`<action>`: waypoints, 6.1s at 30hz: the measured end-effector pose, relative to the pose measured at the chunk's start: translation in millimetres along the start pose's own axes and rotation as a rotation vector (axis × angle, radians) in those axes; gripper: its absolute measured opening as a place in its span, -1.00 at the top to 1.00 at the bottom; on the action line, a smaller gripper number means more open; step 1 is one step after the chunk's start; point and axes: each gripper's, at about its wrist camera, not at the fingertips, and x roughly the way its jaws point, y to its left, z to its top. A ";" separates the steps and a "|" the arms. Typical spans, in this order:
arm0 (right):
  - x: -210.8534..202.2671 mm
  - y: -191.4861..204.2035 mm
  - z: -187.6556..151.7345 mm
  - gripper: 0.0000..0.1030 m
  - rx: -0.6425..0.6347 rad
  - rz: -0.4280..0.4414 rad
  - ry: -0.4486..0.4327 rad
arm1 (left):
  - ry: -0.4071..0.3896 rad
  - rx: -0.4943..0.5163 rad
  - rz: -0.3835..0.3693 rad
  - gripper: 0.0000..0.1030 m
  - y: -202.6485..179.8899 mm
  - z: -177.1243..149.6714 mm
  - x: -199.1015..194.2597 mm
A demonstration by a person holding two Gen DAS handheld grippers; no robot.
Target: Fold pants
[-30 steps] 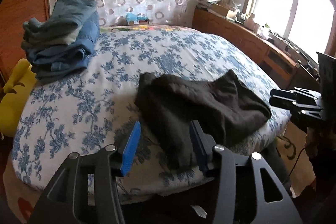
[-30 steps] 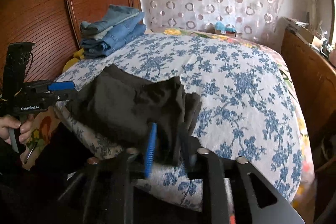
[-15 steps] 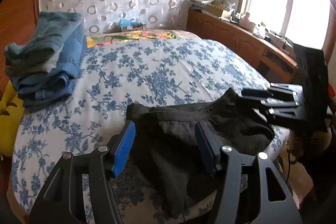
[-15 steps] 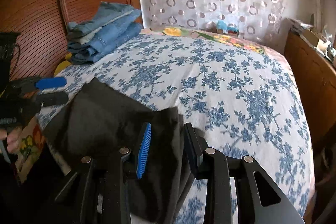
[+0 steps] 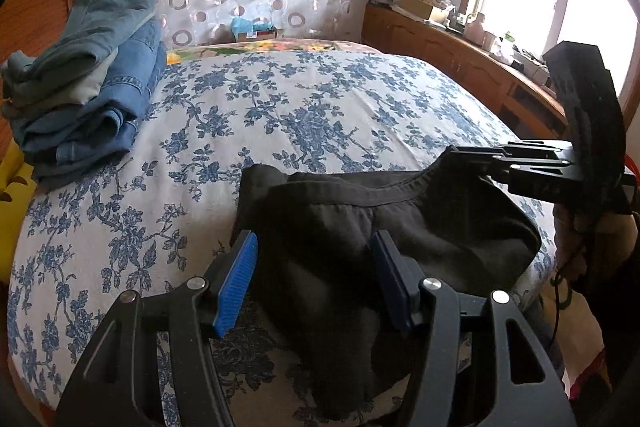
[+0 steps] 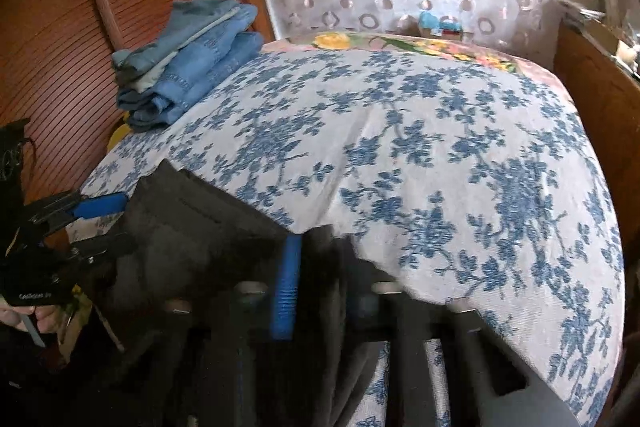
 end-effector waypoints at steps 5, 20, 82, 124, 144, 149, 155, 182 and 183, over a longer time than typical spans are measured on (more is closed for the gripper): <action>-7.8 -5.8 1.1 0.84 0.021 -0.094 -0.074 | -0.028 0.008 0.000 -0.17 -2.5 -0.9 -7.9; -34.3 6.3 -18.0 0.70 -0.022 -0.112 -0.067 | -0.062 0.031 0.004 -0.17 -11.7 2.0 -25.4; -16.3 -3.9 -29.1 0.00 0.065 -0.066 0.014 | 0.018 -0.039 -0.037 -0.18 32.1 23.0 23.3; -10.5 -17.7 -18.0 0.79 0.169 -0.010 0.048 | 0.143 -0.039 -0.179 0.67 32.3 35.3 38.7; -59.0 -6.3 3.1 0.82 0.123 -0.009 -0.097 | 0.014 -0.001 -0.166 0.75 22.8 62.6 -11.1; -63.2 1.2 15.1 0.82 0.091 0.002 -0.122 | -0.005 -0.005 -0.157 0.75 26.2 65.9 -17.5; -65.1 11.1 38.8 0.82 0.039 0.013 -0.160 | -0.050 -0.014 -0.136 0.75 35.1 76.0 -32.0; -16.0 49.0 163.0 0.82 -0.249 0.071 -0.306 | -0.277 -0.021 0.029 0.78 97.6 141.4 -77.7; -11.9 49.8 168.6 0.82 -0.262 0.075 -0.312 | -0.284 -0.021 0.039 0.78 100.7 144.2 -78.5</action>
